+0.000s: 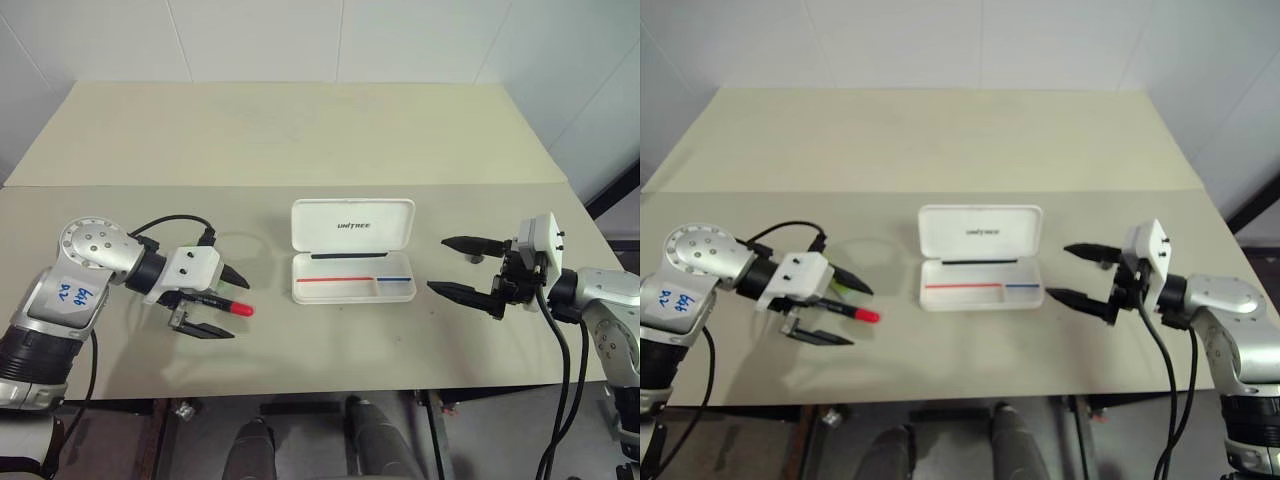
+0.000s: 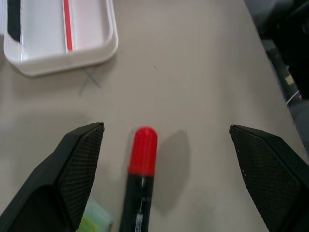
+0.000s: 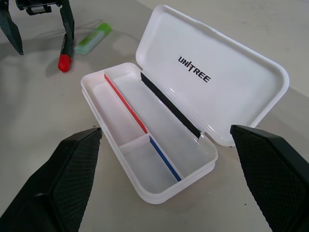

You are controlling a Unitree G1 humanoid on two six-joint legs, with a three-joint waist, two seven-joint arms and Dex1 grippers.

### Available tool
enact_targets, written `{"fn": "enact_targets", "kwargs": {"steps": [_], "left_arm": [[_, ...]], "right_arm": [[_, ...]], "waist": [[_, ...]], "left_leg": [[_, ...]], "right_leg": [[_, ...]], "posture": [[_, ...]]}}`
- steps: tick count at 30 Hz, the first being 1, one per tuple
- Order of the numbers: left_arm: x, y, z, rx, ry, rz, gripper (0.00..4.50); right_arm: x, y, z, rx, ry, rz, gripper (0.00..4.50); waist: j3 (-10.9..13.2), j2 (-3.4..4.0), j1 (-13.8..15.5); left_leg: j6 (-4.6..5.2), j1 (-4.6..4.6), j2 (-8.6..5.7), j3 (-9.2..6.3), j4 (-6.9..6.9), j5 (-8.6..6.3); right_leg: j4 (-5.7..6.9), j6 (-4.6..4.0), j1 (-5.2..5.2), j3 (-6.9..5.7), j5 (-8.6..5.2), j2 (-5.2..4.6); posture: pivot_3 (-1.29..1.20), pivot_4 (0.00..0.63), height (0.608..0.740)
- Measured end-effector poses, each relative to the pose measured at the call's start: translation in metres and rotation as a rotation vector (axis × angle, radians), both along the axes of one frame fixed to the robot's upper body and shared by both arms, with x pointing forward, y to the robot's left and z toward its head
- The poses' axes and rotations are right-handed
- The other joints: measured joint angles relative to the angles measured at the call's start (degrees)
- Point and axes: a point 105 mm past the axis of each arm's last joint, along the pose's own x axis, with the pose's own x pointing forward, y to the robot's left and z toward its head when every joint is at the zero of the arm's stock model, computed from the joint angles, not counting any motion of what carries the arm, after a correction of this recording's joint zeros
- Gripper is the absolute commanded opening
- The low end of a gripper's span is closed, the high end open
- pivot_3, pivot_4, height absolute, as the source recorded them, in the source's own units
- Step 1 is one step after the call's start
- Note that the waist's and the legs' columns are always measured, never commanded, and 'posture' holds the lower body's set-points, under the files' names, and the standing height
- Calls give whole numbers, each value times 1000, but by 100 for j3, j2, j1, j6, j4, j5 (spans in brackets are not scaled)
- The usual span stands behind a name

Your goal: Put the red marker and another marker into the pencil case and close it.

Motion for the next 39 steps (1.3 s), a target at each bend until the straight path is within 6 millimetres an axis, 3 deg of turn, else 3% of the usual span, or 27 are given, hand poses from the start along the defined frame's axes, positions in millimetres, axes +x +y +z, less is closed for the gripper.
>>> {"fn": "enact_targets", "kwargs": {"steps": [6,11,15,24,33,39], "left_arm": [[9,26,-15,124,7,44,4481],[13,25,-18,142,-23,2,4481],[16,16,-22,124,-40,-49,3575],[17,13,-26,112,-44,-73,608],[22,9,-18,53,-35,-42,590],[23,-9,25,-132,-61,-15,590]], "right_arm": [[-1,-2,-4,1,14,-15,4500],[-1,-3,-6,1,16,-27,4500],[-1,-3,-5,2,14,-34,4500],[0,-4,-6,2,14,-42,4500],[0,-4,-6,2,13,-44,4500],[-1,-4,-5,1,12,-43,4500]], "waist": [[0,0,-21],[0,0,-11],[0,0,-6],[0,1,11],[0,1,5],[0,1,3]], "left_leg": [[0,3,0,1,-1,0],[1,6,0,1,2,0],[1,5,0,1,6,0],[1,6,0,1,8,1],[4,5,0,1,6,3],[6,4,0,1,2,1]], "right_leg": [[7,0,-2,0,0,0],[13,0,-1,0,0,0],[16,0,0,1,0,0],[20,1,0,1,0,0],[24,1,-1,0,0,1],[27,7,-2,0,-5,1]], "posture": [[0,150,740],[0,150,740],[0,150,740],[0,150,740],[0,150,740],[0,150,740]]}}
